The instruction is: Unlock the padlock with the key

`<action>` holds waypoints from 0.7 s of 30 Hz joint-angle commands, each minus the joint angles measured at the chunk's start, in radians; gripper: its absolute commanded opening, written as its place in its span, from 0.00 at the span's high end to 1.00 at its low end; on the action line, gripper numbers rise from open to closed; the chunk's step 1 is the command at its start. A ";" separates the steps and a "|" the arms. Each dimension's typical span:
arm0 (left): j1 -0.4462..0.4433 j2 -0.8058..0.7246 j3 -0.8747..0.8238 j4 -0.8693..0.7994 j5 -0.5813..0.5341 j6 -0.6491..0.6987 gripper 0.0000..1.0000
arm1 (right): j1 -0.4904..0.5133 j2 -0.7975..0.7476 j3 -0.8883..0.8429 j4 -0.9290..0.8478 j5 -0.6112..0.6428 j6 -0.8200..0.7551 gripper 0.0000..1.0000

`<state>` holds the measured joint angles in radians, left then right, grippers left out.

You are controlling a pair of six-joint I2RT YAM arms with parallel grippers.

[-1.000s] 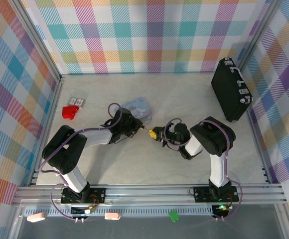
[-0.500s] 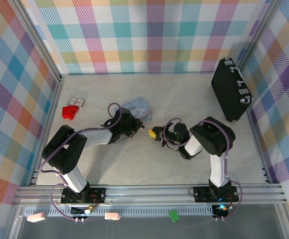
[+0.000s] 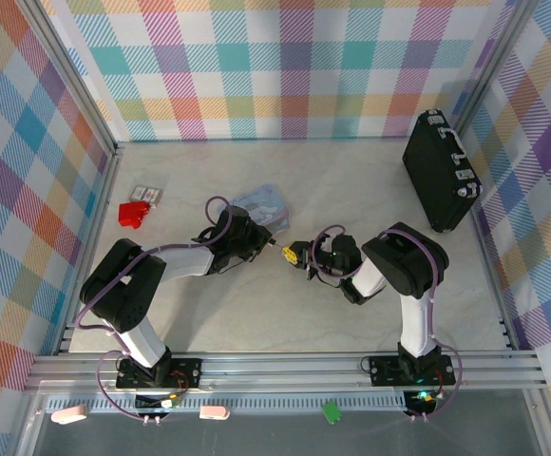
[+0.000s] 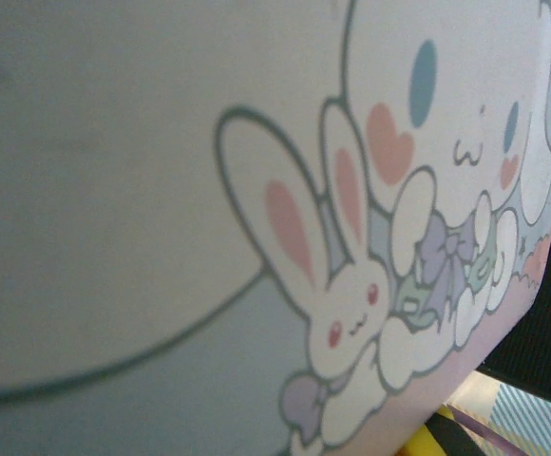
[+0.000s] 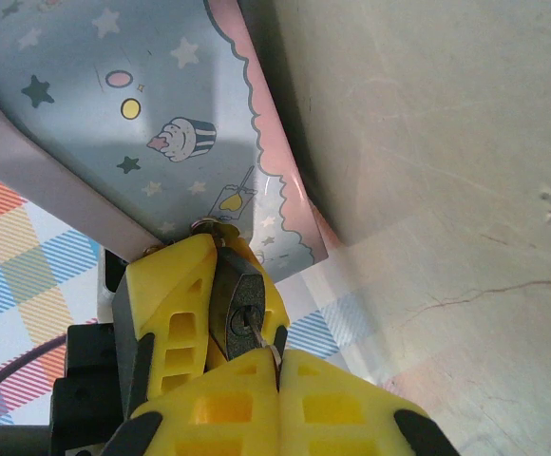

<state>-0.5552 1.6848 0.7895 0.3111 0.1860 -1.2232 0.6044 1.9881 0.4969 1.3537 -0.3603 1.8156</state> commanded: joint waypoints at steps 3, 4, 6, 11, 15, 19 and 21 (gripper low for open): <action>0.006 -0.040 -0.004 0.058 0.056 -0.052 0.94 | 0.011 -0.012 0.035 0.053 -0.003 0.025 1.00; 0.006 -0.040 -0.005 0.060 0.058 -0.053 0.94 | 0.011 -0.011 0.038 0.053 -0.004 0.027 1.00; 0.005 -0.041 -0.007 0.067 0.062 -0.061 0.94 | 0.010 -0.006 0.044 0.053 -0.005 0.028 1.00; 0.003 -0.049 -0.016 0.073 0.059 -0.068 0.94 | 0.010 -0.003 0.043 0.053 -0.003 0.030 1.00; 0.002 -0.051 -0.017 0.076 0.059 -0.071 0.94 | 0.011 -0.004 0.044 0.053 -0.005 0.031 1.00; -0.003 -0.051 -0.016 0.084 0.059 -0.080 0.94 | 0.011 -0.008 0.051 0.053 -0.006 0.034 1.00; -0.006 -0.050 -0.015 0.089 0.059 -0.084 0.95 | 0.011 -0.009 0.057 0.053 -0.008 0.037 1.00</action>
<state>-0.5537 1.6711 0.7811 0.3386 0.1898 -1.2678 0.6044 1.9881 0.5209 1.3540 -0.3576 1.8446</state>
